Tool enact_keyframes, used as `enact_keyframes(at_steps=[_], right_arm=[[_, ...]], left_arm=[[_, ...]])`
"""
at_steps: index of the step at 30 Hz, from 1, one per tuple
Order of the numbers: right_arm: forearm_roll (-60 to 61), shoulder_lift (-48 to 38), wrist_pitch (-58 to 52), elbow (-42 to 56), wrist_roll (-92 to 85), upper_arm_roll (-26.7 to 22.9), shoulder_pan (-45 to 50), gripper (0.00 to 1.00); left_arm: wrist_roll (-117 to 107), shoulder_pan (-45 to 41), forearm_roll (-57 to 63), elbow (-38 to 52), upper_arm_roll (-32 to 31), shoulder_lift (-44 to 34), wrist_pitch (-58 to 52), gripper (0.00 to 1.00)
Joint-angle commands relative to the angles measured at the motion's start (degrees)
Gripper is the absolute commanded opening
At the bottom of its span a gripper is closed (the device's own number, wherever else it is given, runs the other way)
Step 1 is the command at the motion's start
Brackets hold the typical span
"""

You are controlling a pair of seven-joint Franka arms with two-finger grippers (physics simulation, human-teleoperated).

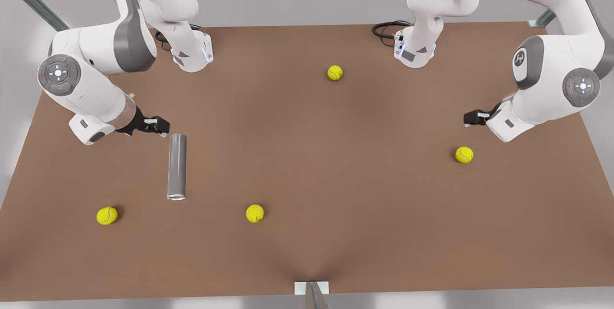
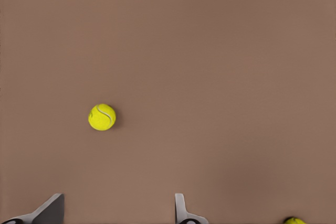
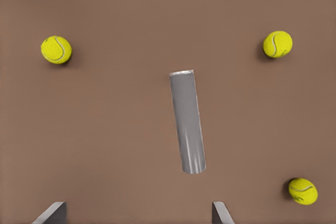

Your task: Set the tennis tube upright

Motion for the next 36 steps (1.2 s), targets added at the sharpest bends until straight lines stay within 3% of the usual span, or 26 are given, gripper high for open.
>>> enact_keyframes(at_steps=[1,5,7,10,11,16,22,36], right_arm=[[-0.07,0.0,1.24,0.03,4.76,0.05,0.06,1.0],[-0.16,5.79,0.18,-2.34,3.98,0.13,-0.55,1.0],[-2.62,9.93,5.8,-5.06,4.32,0.05,-1.61,1.0],[-2.53,4.92,31.11,-31.06,3.88,0.05,-8.2,1.0],[-2.62,4.75,35.6,-35.12,3.88,0.05,-9.08,1.0],[-3.15,5.71,38.59,-35.91,2.83,0.13,-12.07,1.0],[-7.01,10.72,58.63,-40.22,2.83,0.05,-12.33,1.0],[-7.54,14.41,57.49,-39.69,-4.55,1.45,-14.0,1.0]], left_arm=[[-1.61,-0.23,0.09,0.04,-0.02,-0.05,3.77,1.0],[-1.61,-0.23,0.09,-0.05,-0.1,0.04,3.77,1.0],[-1.61,-0.23,0.09,-0.05,-0.1,0.12,3.77,1.0],[-1.61,-0.23,0.09,-0.05,-0.1,0.12,3.77,1.0],[-1.61,-0.23,0.09,-0.05,-0.1,0.21,3.77,1.0],[-1.61,-0.58,-0.08,0.04,-0.02,1.97,3.94,1.0],[-1.52,-0.31,-0.08,0.13,0.16,2.41,4.12,1.0],[-1.61,-0.31,-0.08,0.13,0.16,3.11,4.91,1.0]])
